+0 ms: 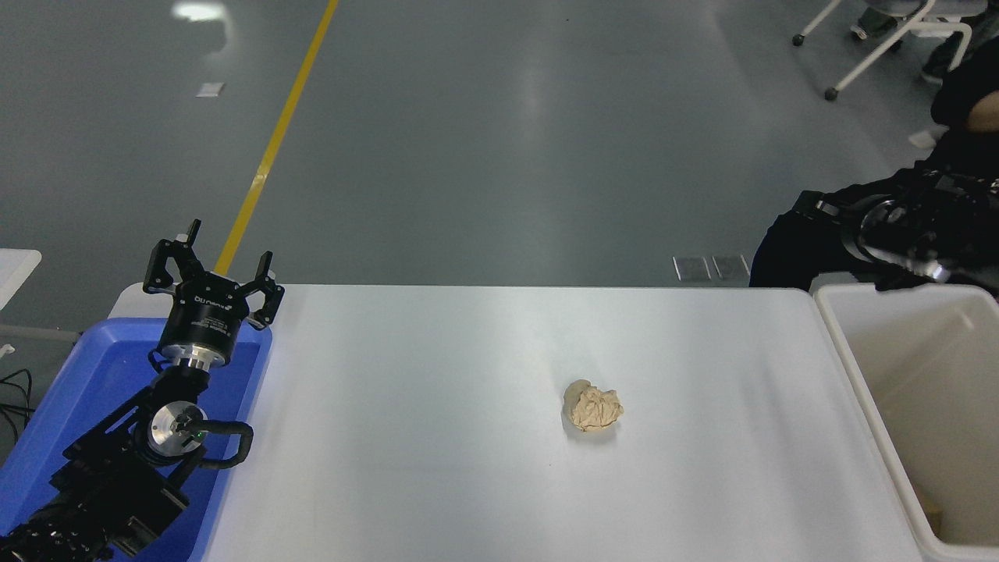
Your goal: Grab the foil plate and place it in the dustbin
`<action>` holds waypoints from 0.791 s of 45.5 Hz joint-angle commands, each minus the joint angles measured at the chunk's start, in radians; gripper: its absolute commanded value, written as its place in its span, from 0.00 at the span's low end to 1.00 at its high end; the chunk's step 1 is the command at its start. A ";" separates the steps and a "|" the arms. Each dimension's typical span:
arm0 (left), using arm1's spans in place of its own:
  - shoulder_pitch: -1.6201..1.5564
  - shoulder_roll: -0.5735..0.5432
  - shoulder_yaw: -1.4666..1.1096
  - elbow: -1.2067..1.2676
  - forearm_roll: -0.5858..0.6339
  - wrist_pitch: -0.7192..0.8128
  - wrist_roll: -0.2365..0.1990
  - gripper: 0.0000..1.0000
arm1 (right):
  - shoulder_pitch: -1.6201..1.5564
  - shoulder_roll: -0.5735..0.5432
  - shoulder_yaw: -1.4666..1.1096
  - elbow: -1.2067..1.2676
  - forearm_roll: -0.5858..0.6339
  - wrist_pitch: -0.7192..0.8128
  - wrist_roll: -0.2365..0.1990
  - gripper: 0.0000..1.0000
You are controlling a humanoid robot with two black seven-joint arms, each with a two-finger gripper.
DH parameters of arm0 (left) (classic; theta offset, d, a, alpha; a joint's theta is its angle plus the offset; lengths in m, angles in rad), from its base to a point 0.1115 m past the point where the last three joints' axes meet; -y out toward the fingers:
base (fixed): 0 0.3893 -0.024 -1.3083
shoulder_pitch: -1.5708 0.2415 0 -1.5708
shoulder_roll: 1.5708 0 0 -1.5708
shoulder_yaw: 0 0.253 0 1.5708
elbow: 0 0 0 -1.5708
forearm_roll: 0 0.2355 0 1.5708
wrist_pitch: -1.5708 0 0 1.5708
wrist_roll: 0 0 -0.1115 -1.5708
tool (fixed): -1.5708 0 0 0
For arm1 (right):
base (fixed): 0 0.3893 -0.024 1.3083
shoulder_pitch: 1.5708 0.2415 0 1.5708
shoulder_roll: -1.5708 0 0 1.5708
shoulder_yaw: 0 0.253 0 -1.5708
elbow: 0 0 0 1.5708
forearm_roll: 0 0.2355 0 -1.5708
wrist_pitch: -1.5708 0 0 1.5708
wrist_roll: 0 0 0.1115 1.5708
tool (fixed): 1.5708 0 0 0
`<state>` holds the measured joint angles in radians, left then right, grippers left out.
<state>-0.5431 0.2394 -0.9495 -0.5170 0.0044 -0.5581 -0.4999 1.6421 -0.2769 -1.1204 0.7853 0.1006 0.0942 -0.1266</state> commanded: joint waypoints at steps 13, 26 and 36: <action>0.000 0.001 0.002 0.000 0.000 0.001 0.000 0.98 | 0.386 0.082 -0.050 0.370 -0.055 0.367 -0.004 1.00; 0.000 0.000 0.000 0.000 0.000 0.001 -0.002 0.98 | 0.545 0.090 -0.033 0.549 -0.055 0.550 -0.002 1.00; 0.000 0.001 0.000 0.000 0.000 0.001 -0.002 0.98 | 0.666 0.091 0.004 0.664 -0.044 0.644 -0.002 1.00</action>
<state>-0.5430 0.2393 -0.9493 -0.5169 0.0048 -0.5568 -0.5016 2.1846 -0.1888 -1.1473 1.3267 0.0490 0.6357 -0.1289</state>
